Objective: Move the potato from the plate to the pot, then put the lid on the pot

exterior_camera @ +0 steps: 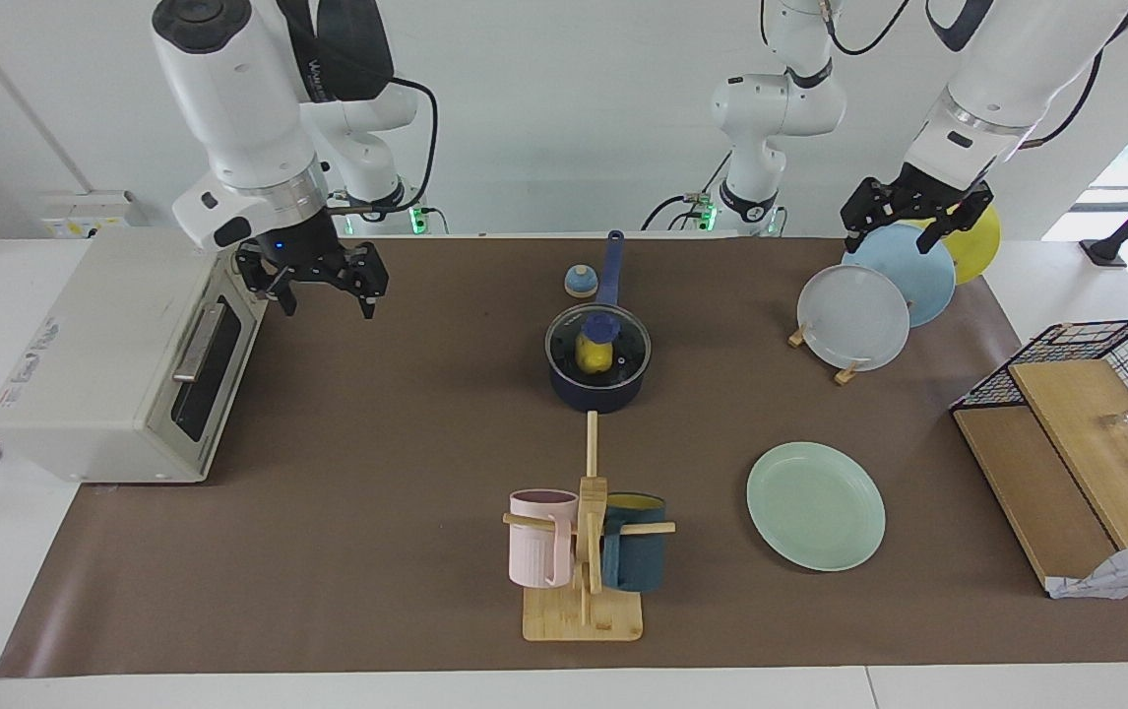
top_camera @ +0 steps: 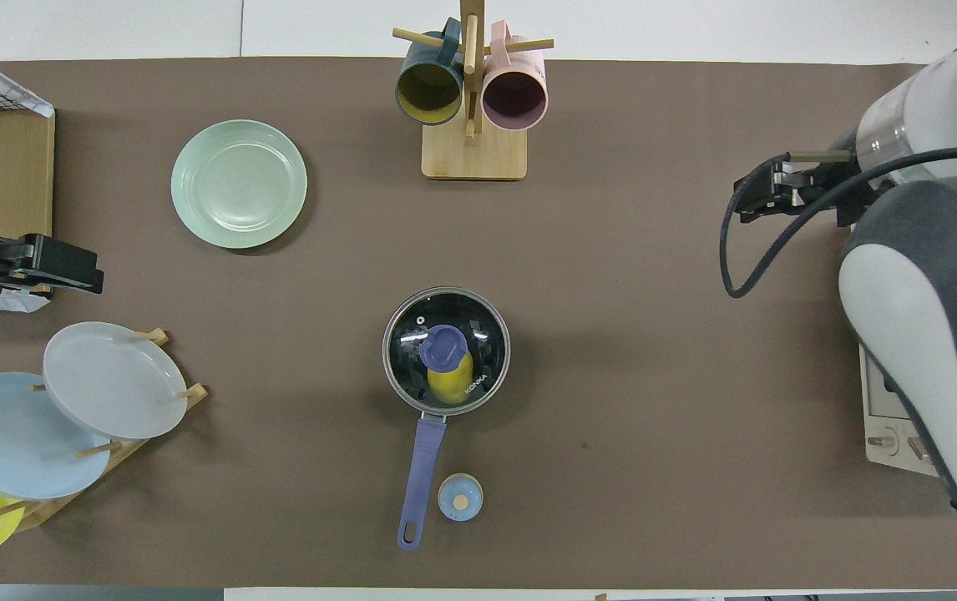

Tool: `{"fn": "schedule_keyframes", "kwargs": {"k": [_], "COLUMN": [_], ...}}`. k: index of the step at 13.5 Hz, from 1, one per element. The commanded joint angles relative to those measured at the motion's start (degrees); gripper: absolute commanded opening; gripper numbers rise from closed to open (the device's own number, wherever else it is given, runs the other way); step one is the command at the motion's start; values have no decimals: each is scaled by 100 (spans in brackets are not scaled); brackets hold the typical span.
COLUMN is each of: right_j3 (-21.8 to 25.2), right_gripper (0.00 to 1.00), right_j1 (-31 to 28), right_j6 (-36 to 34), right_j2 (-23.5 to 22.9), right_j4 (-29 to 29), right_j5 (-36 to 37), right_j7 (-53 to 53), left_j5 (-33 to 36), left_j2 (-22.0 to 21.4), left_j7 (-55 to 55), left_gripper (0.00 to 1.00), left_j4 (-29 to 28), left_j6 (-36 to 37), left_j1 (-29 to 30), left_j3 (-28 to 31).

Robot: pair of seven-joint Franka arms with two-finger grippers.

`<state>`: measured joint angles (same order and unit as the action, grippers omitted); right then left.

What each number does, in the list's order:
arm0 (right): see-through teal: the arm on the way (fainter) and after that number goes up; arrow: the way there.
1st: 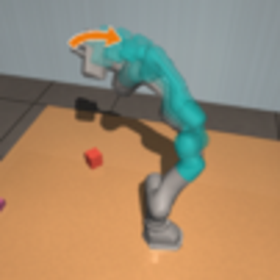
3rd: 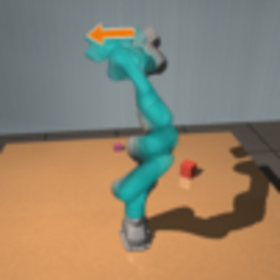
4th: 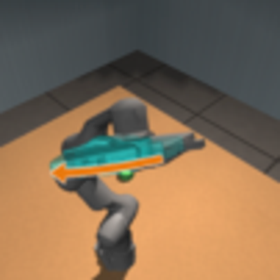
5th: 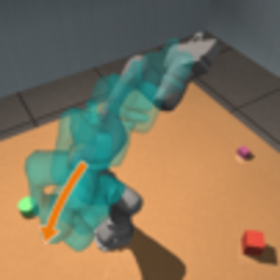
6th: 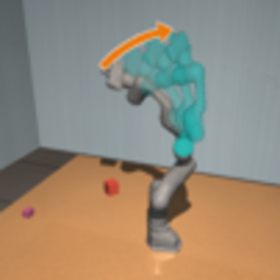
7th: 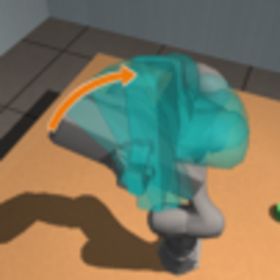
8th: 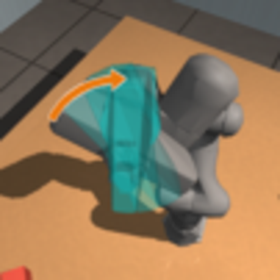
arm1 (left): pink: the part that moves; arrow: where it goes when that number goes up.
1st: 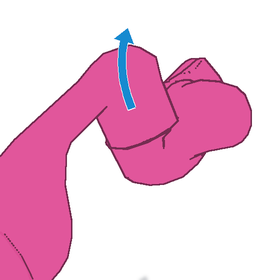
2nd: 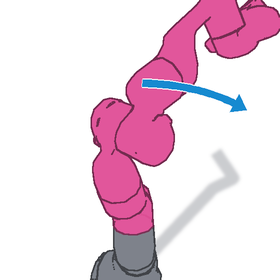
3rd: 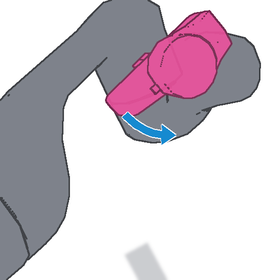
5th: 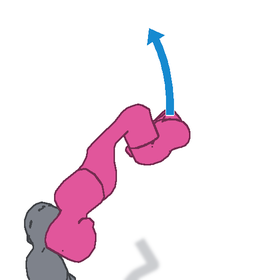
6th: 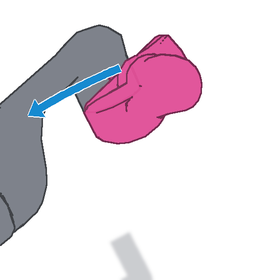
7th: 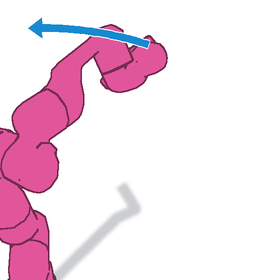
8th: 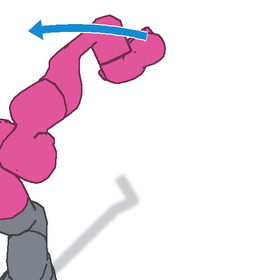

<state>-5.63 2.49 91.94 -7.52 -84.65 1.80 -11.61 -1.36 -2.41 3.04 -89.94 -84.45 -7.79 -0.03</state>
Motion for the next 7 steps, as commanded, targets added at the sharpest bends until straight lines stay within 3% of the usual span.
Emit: {"fn": "schedule_keyframes", "kwargs": {"k": [1,3,7], "right_j3": [402,903,1028], "right_gripper": [100,100,100], "right_j1": [-205,84,59], "right_j6": [-80,-62,-44], "right_j2": [146,382,699], "right_j4": [-323,-657,-1079], "right_j5": [-4,-13,-4], "right_j7": [588,817,800], "left_j5": [65,65,65], "left_j2": [-154,-163,-163], "left_j7": [74,66,65], "left_gripper": [100,100,100], "left_j4": [-156,-164,-173], "left_j6": [-28,-19,16], "left_j1": [-3,-3,-3], "left_j3": [-24,-24,-24]}}
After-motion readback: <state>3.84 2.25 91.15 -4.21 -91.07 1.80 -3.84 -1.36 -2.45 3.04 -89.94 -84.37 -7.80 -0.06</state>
